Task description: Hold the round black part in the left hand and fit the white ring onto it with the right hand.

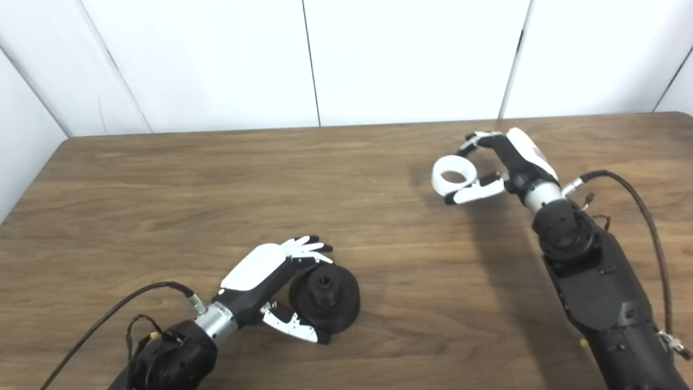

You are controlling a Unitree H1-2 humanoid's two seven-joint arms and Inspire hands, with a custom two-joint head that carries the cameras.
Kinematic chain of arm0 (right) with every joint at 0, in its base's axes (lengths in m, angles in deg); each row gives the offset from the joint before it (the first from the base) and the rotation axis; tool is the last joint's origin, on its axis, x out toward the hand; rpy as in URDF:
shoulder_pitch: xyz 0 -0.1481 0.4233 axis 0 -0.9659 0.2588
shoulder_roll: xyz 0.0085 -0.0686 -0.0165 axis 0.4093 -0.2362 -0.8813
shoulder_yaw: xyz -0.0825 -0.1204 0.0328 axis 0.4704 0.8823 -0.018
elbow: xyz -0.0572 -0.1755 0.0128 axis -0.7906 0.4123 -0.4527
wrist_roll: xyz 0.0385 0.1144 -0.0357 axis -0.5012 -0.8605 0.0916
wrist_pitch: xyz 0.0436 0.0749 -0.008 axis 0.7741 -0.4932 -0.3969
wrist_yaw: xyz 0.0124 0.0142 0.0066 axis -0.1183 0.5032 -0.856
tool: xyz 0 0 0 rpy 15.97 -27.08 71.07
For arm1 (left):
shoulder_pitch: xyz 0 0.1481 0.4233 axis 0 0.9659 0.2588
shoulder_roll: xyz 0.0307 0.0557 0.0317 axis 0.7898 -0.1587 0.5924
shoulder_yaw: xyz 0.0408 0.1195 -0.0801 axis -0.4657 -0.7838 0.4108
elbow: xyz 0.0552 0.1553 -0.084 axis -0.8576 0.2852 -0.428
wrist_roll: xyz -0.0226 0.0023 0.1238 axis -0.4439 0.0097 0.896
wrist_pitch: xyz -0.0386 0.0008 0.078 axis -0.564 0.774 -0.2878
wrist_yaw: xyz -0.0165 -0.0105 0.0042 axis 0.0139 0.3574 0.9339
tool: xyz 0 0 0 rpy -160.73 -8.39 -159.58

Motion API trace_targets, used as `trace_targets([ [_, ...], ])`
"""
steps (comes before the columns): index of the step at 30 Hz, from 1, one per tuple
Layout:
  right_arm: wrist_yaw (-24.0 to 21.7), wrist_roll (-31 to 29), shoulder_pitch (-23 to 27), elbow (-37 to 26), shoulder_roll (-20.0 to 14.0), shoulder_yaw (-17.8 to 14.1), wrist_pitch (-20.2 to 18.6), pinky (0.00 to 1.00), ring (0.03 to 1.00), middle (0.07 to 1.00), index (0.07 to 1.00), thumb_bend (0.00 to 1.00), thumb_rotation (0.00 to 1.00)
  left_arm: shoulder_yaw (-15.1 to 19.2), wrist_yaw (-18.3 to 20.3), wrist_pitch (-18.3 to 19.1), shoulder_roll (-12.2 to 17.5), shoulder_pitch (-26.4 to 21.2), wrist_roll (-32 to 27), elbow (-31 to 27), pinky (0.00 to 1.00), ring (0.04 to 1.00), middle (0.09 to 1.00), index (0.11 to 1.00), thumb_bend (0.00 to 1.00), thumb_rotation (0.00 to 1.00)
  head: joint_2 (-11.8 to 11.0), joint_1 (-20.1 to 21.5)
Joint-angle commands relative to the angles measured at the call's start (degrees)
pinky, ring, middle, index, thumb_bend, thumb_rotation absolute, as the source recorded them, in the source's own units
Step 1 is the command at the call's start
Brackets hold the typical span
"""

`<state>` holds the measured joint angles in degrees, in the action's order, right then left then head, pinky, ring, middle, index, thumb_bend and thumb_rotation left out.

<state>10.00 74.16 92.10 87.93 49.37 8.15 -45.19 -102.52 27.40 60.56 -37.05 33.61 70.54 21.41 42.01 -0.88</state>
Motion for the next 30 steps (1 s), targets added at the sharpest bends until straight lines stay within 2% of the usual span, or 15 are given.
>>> trace_targets([
  [1,-1.43,0.65,1.29,-5.64,-0.09,-0.05,-2.77,0.95,0.926,0.851,0.489,0.52,0.15,-1.32,2.16,0.67,0.38,0.89,2.0,1.69,0.98,0.972,0.901,0.583,0.83,0.29,0.0,-0.12],
  [4,-2.98,0.9,0.38,-10.92,0.2,0.47,-5.09,0.95,0.923,0.85,0.489,0.52,0.15,-1.27,2.32,1.15,0.18,0.92,2.1,1.69,0.98,0.972,0.901,0.585,0.83,0.29,0.04,-0.05],
  [10,-5.74,0.85,-1.41,-20.17,1.19,1.28,-7.39,0.9,0.918,0.848,0.489,0.52,0.15,-1.37,2.29,1.59,-0.18,1.06,2.28,1.49,0.98,0.971,0.899,0.584,0.83,0.3,0.3,-0.18],
  [14,-8.85,2.58,-2.9,-26.99,3.15,3.03,-8.57,0.87,0.918,0.852,0.49,0.52,0.15,-1.32,1.73,1.03,-0.36,1.07,1.91,2.01,0.97,0.967,0.894,0.579,0.84,0.3,0.42,-0.2],
  [22,-14.92,5.08,-6.09,-32.37,7.54,5.64,-8.59,0.87,0.923,0.848,0.489,0.52,0.15,-1.24,2.36,1.83,-0.66,1.13,2.26,1.62,0.98,0.975,0.901,0.587,0.83,0.3,0.73,-0.39],
  [30,-17.57,6.56,-8.7,-35.09,8.69,7.83,-8.41,0.83,0.912,0.848,0.489,0.52,0.15,-1.24,2.35,1.9,-0.66,1.14,2.47,1.77,0.97,0.975,0.903,0.589,0.83,0.31,0.89,-0.24],
])
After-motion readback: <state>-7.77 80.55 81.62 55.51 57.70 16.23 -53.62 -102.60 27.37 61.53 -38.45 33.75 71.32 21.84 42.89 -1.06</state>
